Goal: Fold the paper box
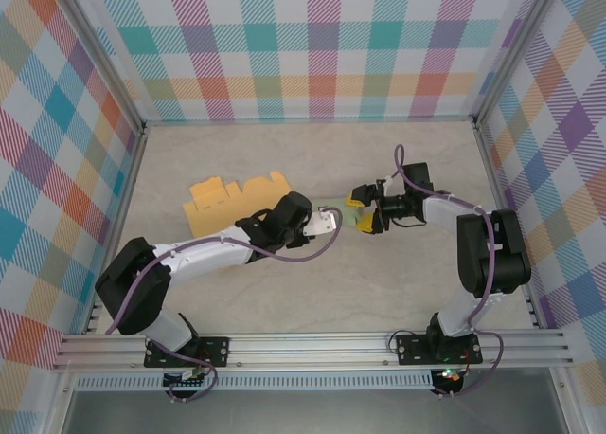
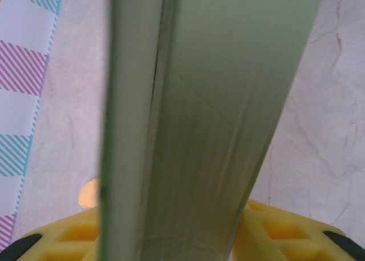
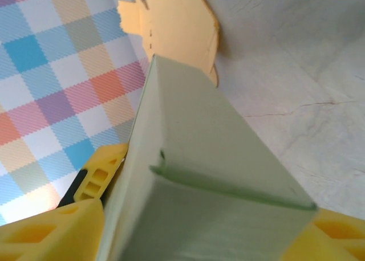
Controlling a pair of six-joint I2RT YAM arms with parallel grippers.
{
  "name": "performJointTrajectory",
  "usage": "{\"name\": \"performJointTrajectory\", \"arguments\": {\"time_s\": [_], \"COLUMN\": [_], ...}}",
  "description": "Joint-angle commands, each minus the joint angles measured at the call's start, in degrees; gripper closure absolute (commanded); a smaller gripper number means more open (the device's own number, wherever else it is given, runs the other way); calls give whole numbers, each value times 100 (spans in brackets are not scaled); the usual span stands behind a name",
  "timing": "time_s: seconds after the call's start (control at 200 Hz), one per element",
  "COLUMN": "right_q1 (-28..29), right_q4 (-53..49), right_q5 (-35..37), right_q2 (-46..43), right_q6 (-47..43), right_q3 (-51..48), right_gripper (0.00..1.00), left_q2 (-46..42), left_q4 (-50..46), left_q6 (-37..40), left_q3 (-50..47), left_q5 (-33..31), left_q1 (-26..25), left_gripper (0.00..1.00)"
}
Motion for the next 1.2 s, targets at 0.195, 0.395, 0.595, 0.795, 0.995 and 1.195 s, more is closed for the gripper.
{"name": "performJointTrajectory", "arguments": {"time_s": [0.195, 0.395, 0.595, 0.795, 0.995, 1.195], "right_q1": [-258, -469, -647, -656, -649, -649], "right_q4": [-658, -1195, -1862, -2282, -2626, -2824], "right_q5": [528, 954, 1698, 2337, 2796, 2961], "right_q2": [-198, -465, -930, -1539, -2204, -2716], "right_q6": [-679, -1114, -1650, -2044, -2482, -2766], "right_q3": [5, 13, -13, 22, 20, 69], "right_gripper": [12, 8, 2, 2, 4, 6], "left_q2": [741, 1482, 2121, 2733, 2973, 2810], "left_q4": [-2713, -4068, -5149, -5769, -5751, -5332], "left_q6": [-317, -282, -258, -222, -202, -211], "left_q3": [1430, 2504, 3559, 4429, 4766, 4651], "left_q5": [556, 918, 1408, 1494, 1478, 1206], "left_q1": [-5, 27, 133, 289, 311, 310], "left_gripper": [59, 59, 59, 52, 40, 29]}}
